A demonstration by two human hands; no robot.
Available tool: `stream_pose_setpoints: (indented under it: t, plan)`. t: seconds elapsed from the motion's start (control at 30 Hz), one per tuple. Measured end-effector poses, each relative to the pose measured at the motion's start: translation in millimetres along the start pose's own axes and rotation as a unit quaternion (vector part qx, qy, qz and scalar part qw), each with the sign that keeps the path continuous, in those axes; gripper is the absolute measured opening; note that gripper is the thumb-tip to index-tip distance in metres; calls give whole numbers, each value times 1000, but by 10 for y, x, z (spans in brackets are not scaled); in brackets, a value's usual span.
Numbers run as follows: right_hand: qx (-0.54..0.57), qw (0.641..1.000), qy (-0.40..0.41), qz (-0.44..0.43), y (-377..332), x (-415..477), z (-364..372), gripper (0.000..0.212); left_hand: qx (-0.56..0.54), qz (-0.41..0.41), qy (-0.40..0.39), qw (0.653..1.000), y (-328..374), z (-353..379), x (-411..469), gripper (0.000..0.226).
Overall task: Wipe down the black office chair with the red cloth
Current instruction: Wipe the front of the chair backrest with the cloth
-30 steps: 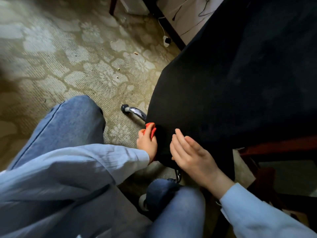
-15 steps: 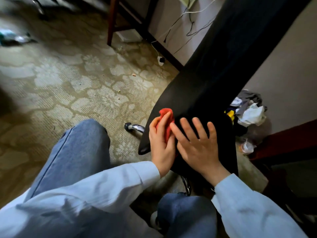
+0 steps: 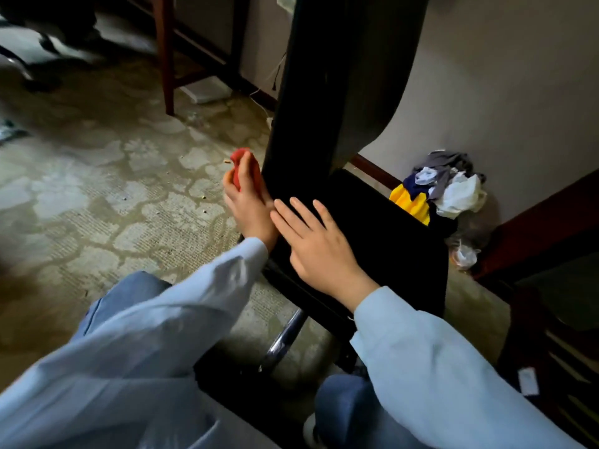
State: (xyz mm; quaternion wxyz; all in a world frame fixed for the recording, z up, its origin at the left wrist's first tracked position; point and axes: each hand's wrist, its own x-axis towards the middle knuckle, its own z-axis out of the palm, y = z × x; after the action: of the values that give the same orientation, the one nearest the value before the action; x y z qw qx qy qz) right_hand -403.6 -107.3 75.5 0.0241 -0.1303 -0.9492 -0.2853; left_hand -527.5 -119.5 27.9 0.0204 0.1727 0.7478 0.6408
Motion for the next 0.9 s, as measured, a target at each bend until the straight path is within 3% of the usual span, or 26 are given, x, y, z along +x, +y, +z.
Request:
stream_pose_setpoints:
  t: [0.17, 0.23, 0.33, 0.43, 0.5, 0.6, 0.7, 0.8, 0.9]
  plan:
    - [57, 996, -41, 54, 141, -204, 338, 68, -13, -18, -12, 1000, -80, 218, 536, 52]
    - [78, 992, -57, 85, 203, -332, 476, 66, -6, 22, -29, 999, -223, 260, 452, 51]
    - [109, 982, -96, 121, 257, -594, 767, 62, 38, 120, -127, 984, -543, 472, 154, 48]
    - [137, 961, -188, 152, 322, -889, 1043, 59, 122, 179, -262, 941, -851, 766, -214, 40]
    - [187, 930, -265, 172, 354, -1141, 1251, 57, 215, 178, -352, 893, -967, 928, -489, 38]
    - [278, 860, -369, 215, 342, -1471, 1465, 62, 368, 216, -361, 829, -996, 1072, -834, 48]
    - [381, 807, -387, 233, 298, -1645, 1607, 81, 396, 257, -355, 807, -956, 1084, -941, 47]
    - [402, 807, -392, 185, 206, -1673, 1661, 113, 352, 352, -366, 787, -1010, 921, -1052, 49]
    - [388, 820, -371, 198, 58, -1638, 1687, 123, 333, 415, -412, 740, -1099, 633, -1229, 51]
